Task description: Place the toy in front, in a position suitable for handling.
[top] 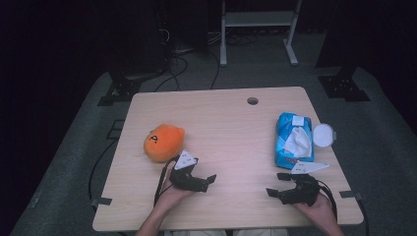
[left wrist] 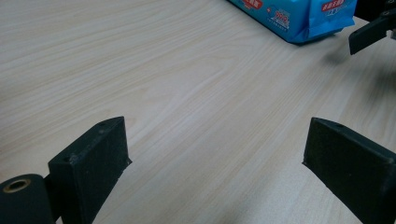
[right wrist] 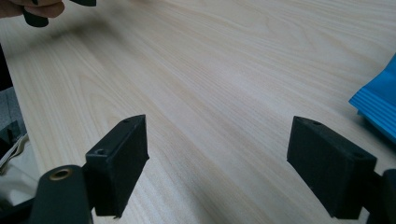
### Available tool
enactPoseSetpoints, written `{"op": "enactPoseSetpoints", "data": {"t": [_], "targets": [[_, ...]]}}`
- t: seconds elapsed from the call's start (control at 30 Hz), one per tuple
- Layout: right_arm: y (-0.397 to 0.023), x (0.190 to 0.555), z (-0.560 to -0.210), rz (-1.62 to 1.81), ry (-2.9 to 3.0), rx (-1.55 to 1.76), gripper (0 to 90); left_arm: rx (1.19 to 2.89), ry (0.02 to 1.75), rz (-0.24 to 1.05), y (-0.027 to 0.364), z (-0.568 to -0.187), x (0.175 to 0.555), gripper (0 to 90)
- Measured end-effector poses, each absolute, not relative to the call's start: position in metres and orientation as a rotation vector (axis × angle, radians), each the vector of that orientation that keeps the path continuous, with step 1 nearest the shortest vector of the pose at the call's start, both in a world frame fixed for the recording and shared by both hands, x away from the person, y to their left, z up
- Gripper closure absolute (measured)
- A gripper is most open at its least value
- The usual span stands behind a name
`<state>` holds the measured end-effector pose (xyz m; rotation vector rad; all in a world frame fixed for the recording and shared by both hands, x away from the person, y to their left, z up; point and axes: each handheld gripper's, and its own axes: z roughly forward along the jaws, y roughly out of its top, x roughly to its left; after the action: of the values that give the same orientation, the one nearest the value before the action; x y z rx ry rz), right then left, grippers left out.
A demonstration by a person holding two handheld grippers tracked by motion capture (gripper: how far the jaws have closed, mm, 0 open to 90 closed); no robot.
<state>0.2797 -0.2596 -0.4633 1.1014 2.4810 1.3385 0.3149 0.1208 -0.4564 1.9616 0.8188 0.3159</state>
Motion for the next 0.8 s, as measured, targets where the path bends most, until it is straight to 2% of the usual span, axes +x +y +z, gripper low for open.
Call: {"op": "enactPoseSetpoints", "data": {"t": [0.8], "targets": [[-0.261,0.280,-0.465,1.325,2.477,1.120,19.0,1.880,0.808,0.408,0.140,-0.430,0.323,6.2]]}}
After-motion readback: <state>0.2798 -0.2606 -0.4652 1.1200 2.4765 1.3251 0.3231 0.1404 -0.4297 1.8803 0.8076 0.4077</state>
